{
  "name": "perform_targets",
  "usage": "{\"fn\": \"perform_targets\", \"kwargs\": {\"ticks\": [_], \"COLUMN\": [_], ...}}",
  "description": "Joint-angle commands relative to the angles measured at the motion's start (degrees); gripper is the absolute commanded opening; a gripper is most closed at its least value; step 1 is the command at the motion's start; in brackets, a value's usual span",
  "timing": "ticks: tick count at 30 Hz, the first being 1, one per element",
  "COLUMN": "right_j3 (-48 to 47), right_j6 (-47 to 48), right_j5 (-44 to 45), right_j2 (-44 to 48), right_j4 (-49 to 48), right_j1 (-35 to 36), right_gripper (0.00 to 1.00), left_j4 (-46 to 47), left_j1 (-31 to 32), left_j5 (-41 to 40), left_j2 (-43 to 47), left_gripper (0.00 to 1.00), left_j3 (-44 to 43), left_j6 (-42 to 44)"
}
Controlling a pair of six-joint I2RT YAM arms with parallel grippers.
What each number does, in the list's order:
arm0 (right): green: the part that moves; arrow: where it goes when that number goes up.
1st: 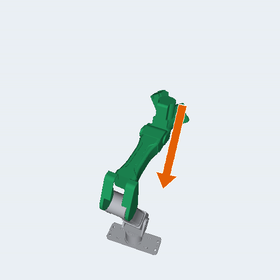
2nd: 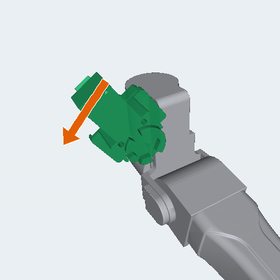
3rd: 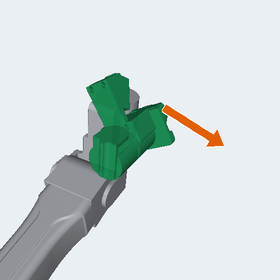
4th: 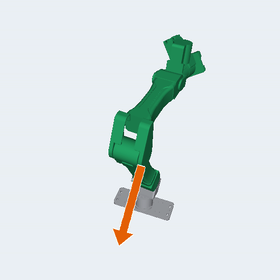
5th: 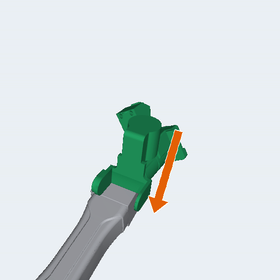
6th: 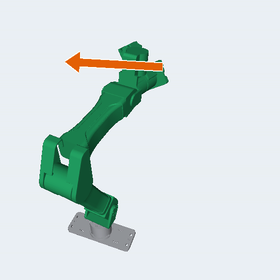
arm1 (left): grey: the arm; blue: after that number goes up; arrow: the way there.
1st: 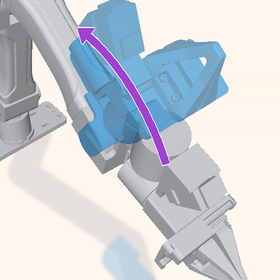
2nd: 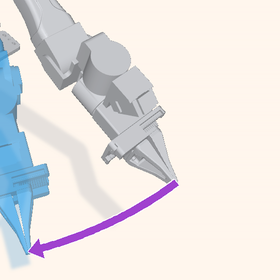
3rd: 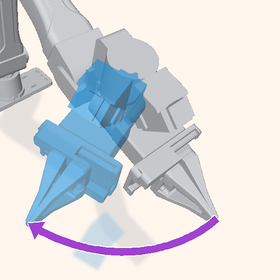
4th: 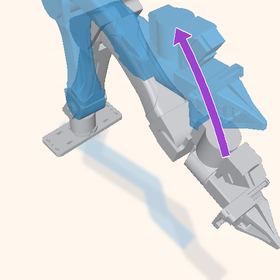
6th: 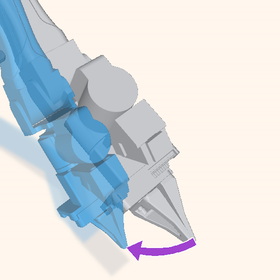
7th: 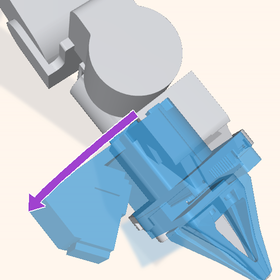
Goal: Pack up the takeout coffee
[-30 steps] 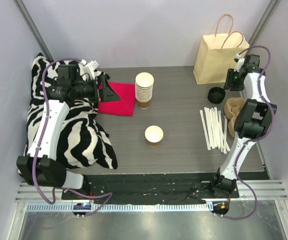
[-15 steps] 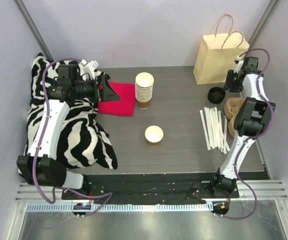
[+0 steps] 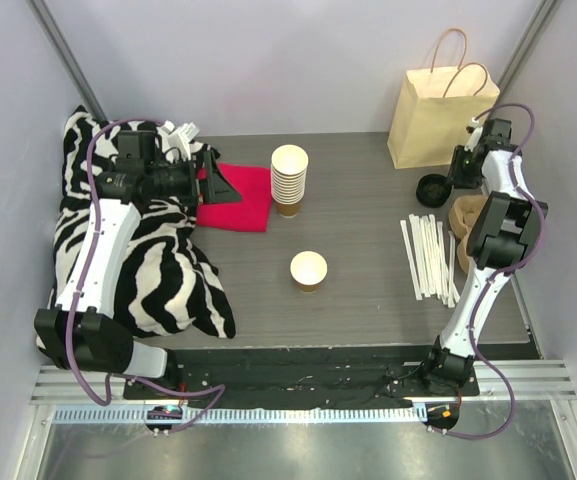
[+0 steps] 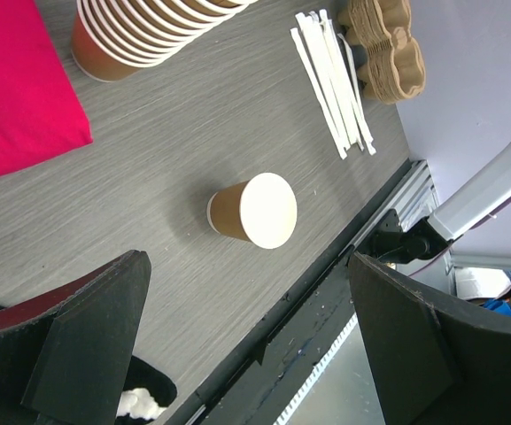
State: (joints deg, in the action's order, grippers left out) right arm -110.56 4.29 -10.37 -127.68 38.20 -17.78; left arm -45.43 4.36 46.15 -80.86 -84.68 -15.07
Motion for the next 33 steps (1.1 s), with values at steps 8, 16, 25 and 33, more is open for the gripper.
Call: {"fn": "perform_targets", "kwargs": {"ticks": [8, 16, 25, 33], "right_j3": [-0.1, -0.4, -0.9, 1.7], "right_j6": [-0.2, -0.3, -0.2, -0.3], "right_j5": [1.1, 1.2, -0.7, -2.9], "right_j2": [1.2, 4.1, 7.9, 10.2], "right_j4": [-1.7, -0.8, 0.7, 1.3], "right_j1": [0.4, 0.4, 0.4, 1.2], "right_gripper": [0.15, 0.01, 0.01, 0.01], "left_j4": [2.3, 1.9, 1.6, 10.0], "left_j1": [-0.3, -0.2, -0.3, -0.1], "left_j5": [0.5, 0.5, 1.0, 1.3], "left_j2": [-0.5, -0.4, 0.3, 4.0], "left_gripper": [1.00, 1.00, 1.00, 1.00], "left_j3": [-0.2, -0.2, 0.6, 5.3], "left_j6": [-0.9, -0.9, -0.3, -3.9]}}
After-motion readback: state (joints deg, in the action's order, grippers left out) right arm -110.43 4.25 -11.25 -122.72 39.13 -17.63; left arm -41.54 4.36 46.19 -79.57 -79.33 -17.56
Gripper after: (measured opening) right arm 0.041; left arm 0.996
